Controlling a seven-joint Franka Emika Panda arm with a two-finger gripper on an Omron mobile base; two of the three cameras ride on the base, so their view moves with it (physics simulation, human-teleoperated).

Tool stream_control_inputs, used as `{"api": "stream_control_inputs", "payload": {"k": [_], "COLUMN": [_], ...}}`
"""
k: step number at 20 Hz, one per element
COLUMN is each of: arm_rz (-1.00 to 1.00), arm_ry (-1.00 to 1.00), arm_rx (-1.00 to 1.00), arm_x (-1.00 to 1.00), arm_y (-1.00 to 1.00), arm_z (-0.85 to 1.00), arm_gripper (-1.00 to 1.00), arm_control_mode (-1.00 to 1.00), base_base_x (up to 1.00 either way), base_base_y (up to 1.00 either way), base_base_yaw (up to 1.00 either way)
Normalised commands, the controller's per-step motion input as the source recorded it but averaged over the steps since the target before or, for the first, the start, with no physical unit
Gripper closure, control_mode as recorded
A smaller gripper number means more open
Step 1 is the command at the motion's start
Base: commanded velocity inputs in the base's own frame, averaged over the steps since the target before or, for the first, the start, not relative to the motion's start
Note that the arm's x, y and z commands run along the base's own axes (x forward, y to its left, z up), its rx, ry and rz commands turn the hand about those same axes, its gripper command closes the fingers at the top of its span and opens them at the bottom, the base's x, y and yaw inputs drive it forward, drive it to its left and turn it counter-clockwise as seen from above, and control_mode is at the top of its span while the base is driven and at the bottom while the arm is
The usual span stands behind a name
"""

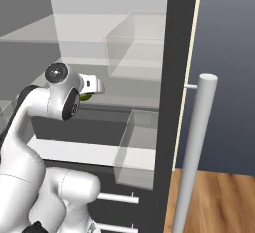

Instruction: Place the liquor on the top shelf of the fridge to keep it out of children's reach, and place the onion and lime on lower shelves for easy access.

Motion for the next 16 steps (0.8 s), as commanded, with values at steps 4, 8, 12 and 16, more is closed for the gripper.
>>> {"api": "stream_control_inputs", "payload": {"k": [4,8,12,16], "arm_rz": [-0.08,-0.08,-0.05,-0.03], "arm_ry": [0.00,0.02,0.03,0.01], "arm_rx": [0.00,0.03,0.03,0.00], "arm_x": [0.43,0.40,0.41,0.40], "arm_y": [0.00,0.00,0.00,0.02], "arm_z": [-0.22,-0.20,-0.15,-0.11], "arm_gripper": [1.00,1.00,1.00,1.00], "arm_control_mode": [-1.00,-1.00,-1.00,-1.00], "base_base_x": [0.00,0.00,0.00,0.00], "base_base_y": [0.00,0.00,0.00,0.00], "base_base_yaw": [0.00,0.00,0.00,0.00]}}
